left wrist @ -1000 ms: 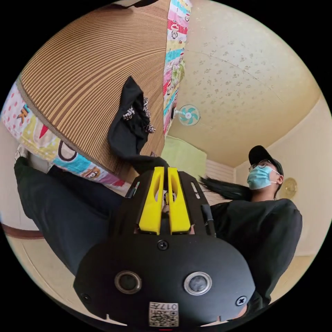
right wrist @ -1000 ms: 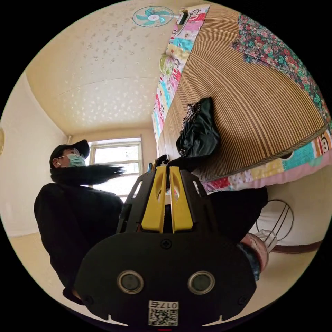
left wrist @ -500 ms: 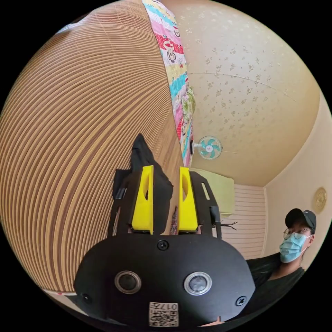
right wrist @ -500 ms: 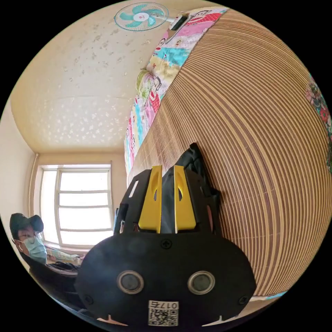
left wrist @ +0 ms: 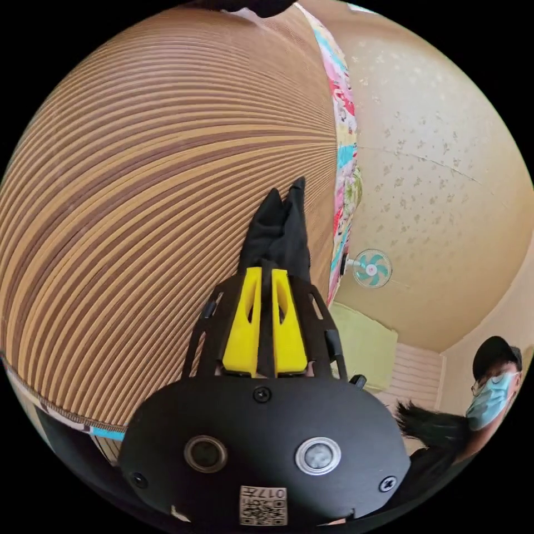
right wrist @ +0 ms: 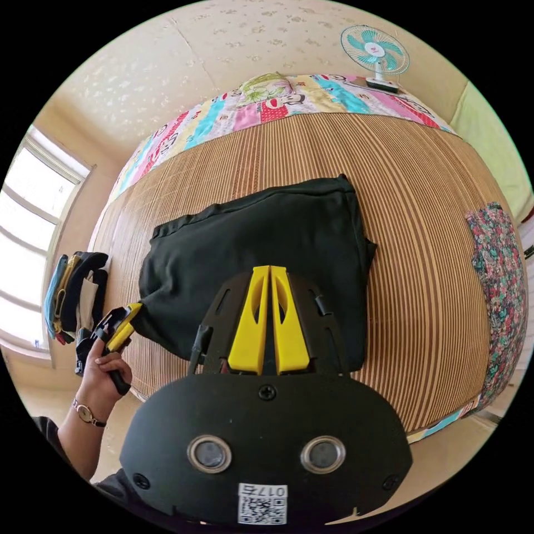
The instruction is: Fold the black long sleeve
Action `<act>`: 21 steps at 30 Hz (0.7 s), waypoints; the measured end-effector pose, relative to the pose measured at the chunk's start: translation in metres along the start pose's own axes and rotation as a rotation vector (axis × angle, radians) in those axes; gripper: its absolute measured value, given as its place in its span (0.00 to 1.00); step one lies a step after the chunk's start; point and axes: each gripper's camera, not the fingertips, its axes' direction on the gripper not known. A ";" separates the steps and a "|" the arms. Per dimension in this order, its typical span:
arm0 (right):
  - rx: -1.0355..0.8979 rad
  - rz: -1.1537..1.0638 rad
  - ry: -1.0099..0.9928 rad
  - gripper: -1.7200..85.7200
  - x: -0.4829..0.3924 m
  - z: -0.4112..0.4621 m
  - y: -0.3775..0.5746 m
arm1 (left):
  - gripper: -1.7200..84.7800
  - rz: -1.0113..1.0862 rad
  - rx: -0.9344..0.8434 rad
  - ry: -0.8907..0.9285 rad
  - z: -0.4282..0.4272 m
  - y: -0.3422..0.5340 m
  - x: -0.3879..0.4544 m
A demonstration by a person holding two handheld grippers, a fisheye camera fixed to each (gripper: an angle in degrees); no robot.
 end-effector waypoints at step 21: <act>-0.149 0.680 -0.771 0.13 0.184 0.041 0.183 | 0.17 0.453 -0.522 -0.422 0.198 0.220 0.057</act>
